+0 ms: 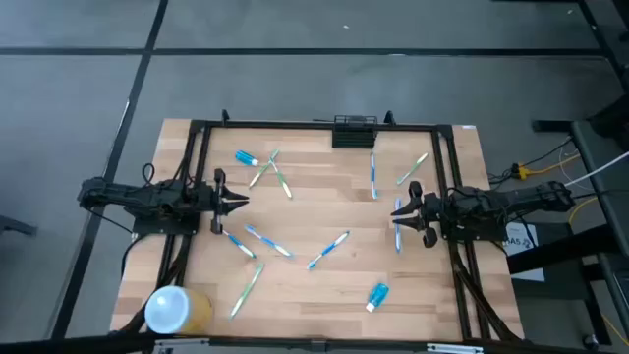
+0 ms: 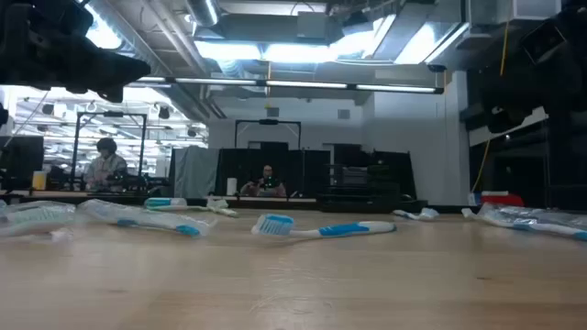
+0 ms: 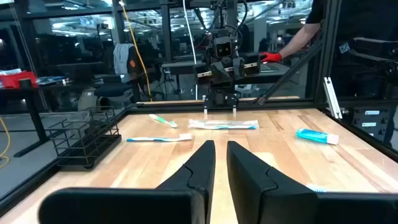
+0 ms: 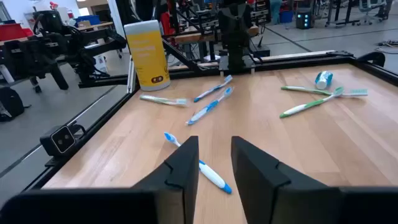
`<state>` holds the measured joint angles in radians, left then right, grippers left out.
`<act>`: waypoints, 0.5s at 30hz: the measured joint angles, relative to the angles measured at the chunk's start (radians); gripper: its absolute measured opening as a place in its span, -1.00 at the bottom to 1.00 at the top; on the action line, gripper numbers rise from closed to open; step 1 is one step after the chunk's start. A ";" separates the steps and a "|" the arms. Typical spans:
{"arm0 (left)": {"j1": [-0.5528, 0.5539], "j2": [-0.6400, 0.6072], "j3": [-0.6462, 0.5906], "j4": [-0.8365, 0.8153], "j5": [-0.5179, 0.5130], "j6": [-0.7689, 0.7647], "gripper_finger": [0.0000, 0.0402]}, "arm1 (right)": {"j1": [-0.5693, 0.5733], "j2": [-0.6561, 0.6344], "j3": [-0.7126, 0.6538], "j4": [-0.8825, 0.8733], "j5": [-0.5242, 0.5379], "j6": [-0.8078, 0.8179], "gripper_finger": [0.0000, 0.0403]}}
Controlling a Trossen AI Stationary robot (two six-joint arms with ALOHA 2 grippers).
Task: Pick & Place toothbrushing station
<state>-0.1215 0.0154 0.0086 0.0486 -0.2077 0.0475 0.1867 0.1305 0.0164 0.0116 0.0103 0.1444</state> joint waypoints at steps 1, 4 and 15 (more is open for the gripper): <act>0.000 0.000 0.000 0.000 0.000 0.000 -0.81 | 0.000 0.000 0.000 0.000 0.000 0.000 -0.51; 0.000 0.000 0.000 0.000 0.000 0.000 -0.81 | 0.000 0.000 0.000 0.000 0.000 0.000 -0.51; 0.000 0.000 0.000 0.000 0.000 0.000 -0.82 | 0.000 0.000 0.000 0.000 0.000 0.000 -0.51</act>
<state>-0.1215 0.0155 0.0086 0.0486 -0.2077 0.0471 0.1867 0.1305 0.0163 0.0118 0.0105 0.1444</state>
